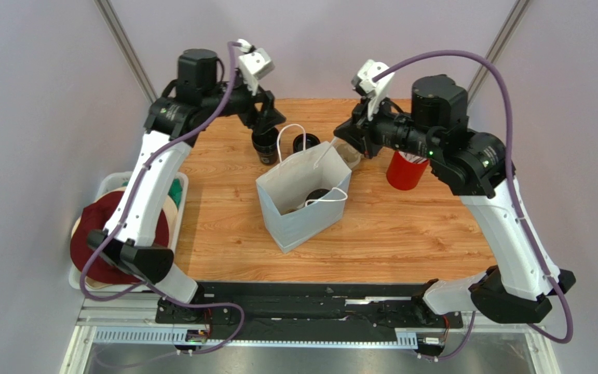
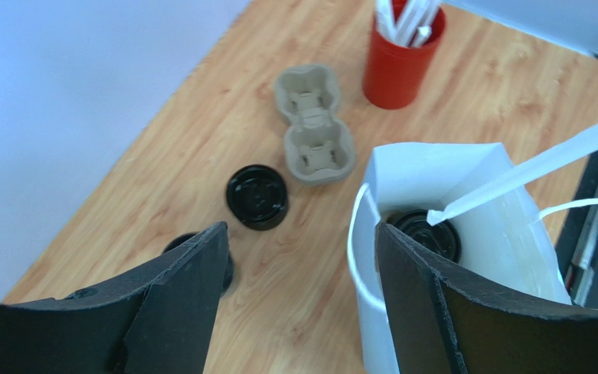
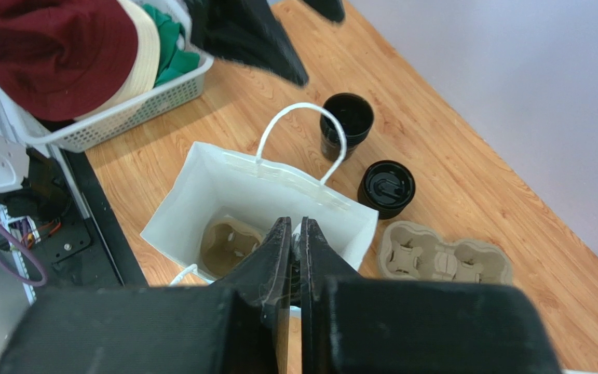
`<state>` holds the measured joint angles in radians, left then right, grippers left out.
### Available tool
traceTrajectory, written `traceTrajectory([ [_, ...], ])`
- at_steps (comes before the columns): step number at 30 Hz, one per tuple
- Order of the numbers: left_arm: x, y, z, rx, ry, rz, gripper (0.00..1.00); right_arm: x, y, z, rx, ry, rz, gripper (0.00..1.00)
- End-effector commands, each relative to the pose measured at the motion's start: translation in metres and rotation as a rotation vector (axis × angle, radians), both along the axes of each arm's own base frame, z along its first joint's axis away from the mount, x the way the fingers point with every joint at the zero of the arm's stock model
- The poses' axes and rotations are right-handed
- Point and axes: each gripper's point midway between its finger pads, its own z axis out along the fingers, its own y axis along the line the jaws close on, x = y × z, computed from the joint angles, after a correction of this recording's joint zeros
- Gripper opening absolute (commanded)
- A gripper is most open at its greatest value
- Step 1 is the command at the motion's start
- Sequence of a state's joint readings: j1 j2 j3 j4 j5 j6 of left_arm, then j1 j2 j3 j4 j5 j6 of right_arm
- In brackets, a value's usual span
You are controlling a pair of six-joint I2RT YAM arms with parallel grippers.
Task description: Pack the takeout coffee
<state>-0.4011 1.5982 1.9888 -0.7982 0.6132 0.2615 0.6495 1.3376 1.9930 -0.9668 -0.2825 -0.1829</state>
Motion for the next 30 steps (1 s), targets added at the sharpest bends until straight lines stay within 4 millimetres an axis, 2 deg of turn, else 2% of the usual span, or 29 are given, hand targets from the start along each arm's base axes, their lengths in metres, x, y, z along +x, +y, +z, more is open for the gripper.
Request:
traceTrajectory([
  [1, -0.017, 0.048, 0.04, -0.07, -0.09, 0.156, 0.81, -0.002, 0.023, -0.004, -0.064, -0.049, 0.012, 0.02],
  [2, -0.014, 0.063, 0.039, -0.067, -0.092, 0.199, 0.81, 0.004, 0.03, -0.013, -0.103, -0.056, 0.001, 0.02],
  [3, -0.014, 0.073, 0.036, -0.064, -0.086, 0.224, 0.82, -0.005, 0.043, -0.017, -0.122, -0.062, 0.032, 0.02],
  [5, -0.016, 0.098, 0.031, -0.066, -0.074, 0.291, 0.82, -0.001, 0.055, -0.031, -0.176, -0.067, 0.023, 0.02],
  [7, -0.023, 0.111, 0.026, -0.077, -0.058, 0.31, 0.82, -0.003, 0.074, -0.043, -0.201, -0.07, 0.056, 0.0],
  [8, -0.021, 0.125, 0.023, -0.082, -0.051, 0.347, 0.82, 0.002, 0.075, -0.046, -0.21, -0.074, 0.032, 0.0],
  [9, -0.022, 0.131, 0.013, -0.083, -0.028, 0.359, 0.82, 0.003, 0.082, -0.048, -0.209, -0.074, 0.042, 0.0],
  [11, -0.029, 0.144, 0.014, -0.098, -0.041, 0.389, 0.82, 0.007, 0.092, -0.055, -0.216, -0.069, 0.051, 0.0],
  [13, -0.036, 0.146, 0.007, -0.106, -0.041, 0.388, 0.82, 0.01, 0.101, -0.063, -0.233, -0.067, 0.061, 0.0],
  [14, -0.035, 0.157, 0.005, -0.11, -0.044, 0.421, 0.82, 0.009, 0.105, -0.065, -0.238, -0.073, 0.072, 0.0],
  [18, -0.039, 0.165, -0.004, -0.107, -0.038, 0.447, 0.83, 0.005, 0.118, -0.088, -0.298, -0.092, 0.121, 0.0],
  [19, -0.039, 0.166, -0.005, -0.105, -0.037, 0.446, 0.82, 0.005, 0.119, -0.1, -0.332, -0.098, 0.131, 0.0],
  [21, -0.038, 0.167, -0.006, -0.103, -0.039, 0.45, 0.82, 0.004, 0.124, -0.11, -0.349, -0.106, 0.148, 0.0],
  [22, -0.038, 0.167, -0.006, -0.106, -0.038, 0.45, 0.82, 0.003, 0.124, -0.124, -0.374, -0.101, 0.158, 0.0],
  [30, -0.034, 0.165, -0.012, -0.112, -0.017, 0.444, 0.82, 0.006, 0.134, -0.14, -0.377, -0.116, 0.185, 0.0],
])
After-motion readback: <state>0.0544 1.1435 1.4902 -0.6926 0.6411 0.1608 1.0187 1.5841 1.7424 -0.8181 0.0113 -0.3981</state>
